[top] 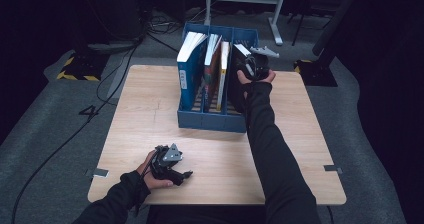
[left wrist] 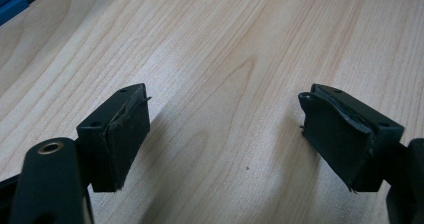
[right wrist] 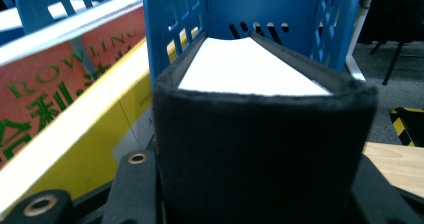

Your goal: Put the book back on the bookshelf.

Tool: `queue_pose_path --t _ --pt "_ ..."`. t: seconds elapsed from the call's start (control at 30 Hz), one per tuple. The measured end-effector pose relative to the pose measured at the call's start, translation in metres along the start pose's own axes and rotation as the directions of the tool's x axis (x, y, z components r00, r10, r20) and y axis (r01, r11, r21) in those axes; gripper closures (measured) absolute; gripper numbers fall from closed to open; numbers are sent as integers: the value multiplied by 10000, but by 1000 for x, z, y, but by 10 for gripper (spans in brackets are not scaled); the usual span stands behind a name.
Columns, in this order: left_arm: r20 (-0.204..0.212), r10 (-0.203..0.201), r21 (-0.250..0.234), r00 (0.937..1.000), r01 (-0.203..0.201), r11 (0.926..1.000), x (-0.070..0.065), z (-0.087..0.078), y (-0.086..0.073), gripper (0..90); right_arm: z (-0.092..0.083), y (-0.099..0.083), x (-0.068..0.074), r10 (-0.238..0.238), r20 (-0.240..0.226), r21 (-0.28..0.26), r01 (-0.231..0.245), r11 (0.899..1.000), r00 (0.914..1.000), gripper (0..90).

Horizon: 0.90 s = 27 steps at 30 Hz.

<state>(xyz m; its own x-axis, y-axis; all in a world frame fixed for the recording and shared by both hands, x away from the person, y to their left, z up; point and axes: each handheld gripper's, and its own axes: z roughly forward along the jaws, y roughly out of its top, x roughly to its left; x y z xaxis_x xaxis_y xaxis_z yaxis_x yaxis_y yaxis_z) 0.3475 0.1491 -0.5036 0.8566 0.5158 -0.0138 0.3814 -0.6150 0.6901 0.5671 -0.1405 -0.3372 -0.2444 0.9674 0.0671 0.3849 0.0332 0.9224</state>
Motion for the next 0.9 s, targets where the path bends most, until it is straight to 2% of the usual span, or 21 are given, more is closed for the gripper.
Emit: queue_pose_path --t 0.47,0.73,0.8,0.9 --pt "17 17 4 10000 -17 10000 0 0 0 190 0 -14 0 -29 -39 139 30 9999 10000 521" --pt "15 11 3 10000 -11 10000 0 0 0 190 -11 -23 0 -395 -199 180 398 9990 9990 517" --pt "9 7 2 10000 -7 10000 0 0 0 190 -18 -28 -1 -614 -330 234 622 9978 9976 513" --pt "10 6 2 10000 -6 10000 0 0 0 190 -23 -32 0 -657 -391 270 668 9974 9971 511"
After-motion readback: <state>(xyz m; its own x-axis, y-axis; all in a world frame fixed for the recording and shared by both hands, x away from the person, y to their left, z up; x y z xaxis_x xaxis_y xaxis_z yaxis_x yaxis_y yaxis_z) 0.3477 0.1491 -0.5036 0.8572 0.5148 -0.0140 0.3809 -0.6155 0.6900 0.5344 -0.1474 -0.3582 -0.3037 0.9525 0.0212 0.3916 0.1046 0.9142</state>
